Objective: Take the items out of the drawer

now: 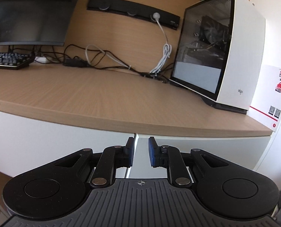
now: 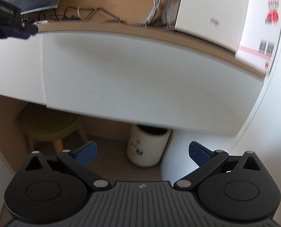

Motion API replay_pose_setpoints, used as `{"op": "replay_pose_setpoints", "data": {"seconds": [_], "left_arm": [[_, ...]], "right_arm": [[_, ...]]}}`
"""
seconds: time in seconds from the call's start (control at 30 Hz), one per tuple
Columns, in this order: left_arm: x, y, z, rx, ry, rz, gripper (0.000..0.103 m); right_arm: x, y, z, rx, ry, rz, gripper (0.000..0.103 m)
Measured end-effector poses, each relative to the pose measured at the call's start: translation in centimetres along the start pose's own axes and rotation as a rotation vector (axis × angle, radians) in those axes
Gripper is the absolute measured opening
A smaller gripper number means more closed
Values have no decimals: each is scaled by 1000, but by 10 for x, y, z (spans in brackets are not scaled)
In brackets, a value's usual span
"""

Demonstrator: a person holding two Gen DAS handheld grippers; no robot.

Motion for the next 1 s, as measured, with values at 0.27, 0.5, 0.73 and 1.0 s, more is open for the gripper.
{"op": "replay_pose_setpoints", "data": {"seconds": [0.27,0.5,0.73,1.0], "left_arm": [[-3,-9,14,-17,8,-19,18],[-2,-10,23,-57,35,-26,18],[0,-9,23,-69,62,-28,26],[8,-7,23,-84,88,-10,43]], "right_arm": [[17,-29,6,47,22,-57,103],[13,-29,11,26,-6,-63,103],[9,-26,13,12,-10,-57,103],[11,-21,12,0,-6,-53,103]]}}
Point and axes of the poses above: each gripper's, at about its wrist camera, not at the fingertips, and z roughly the way its jaws point, x to its right, y to its underside, the point moved 6 cm from there along z, roughly the way its jaws point, and after that the axes turned 15 degrees about -z, right-handed, at the moved point
